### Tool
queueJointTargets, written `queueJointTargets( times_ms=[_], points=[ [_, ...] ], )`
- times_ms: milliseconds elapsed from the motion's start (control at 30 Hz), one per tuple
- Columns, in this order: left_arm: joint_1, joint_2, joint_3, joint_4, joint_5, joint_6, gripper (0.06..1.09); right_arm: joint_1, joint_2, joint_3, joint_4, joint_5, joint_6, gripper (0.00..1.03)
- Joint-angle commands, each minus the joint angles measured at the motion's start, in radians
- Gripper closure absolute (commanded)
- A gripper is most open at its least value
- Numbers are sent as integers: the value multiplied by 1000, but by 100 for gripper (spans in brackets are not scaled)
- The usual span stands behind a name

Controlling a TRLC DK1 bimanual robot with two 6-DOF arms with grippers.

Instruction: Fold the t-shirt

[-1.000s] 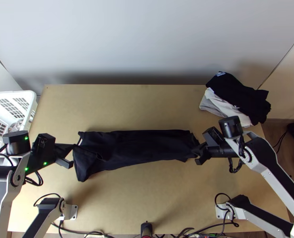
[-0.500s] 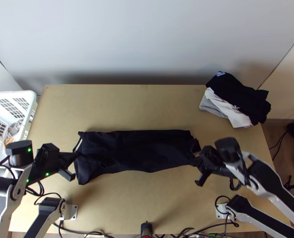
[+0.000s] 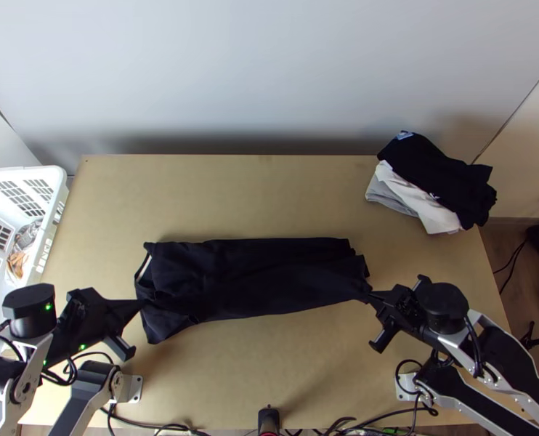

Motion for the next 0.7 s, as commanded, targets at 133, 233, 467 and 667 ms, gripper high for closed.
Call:
queueJointTargets(
  times_ms=[133, 233, 467, 667],
  points=[
    [-21, -37, -21, -67, 0, 16, 105, 18, -6, 12, -89, -15, 60, 100],
    [-36, -33, -21, -77, 0, 16, 105, 24, -14, 17, -126, -41, 86, 100],
    [-76, -17, -49, -96, 5, 23, 105, 56, 2, 15, -195, -107, 92, 100],
    [-81, 48, -99, -56, 7, 57, 105, 59, 143, 11, -164, -177, 84, 100]
  ],
)
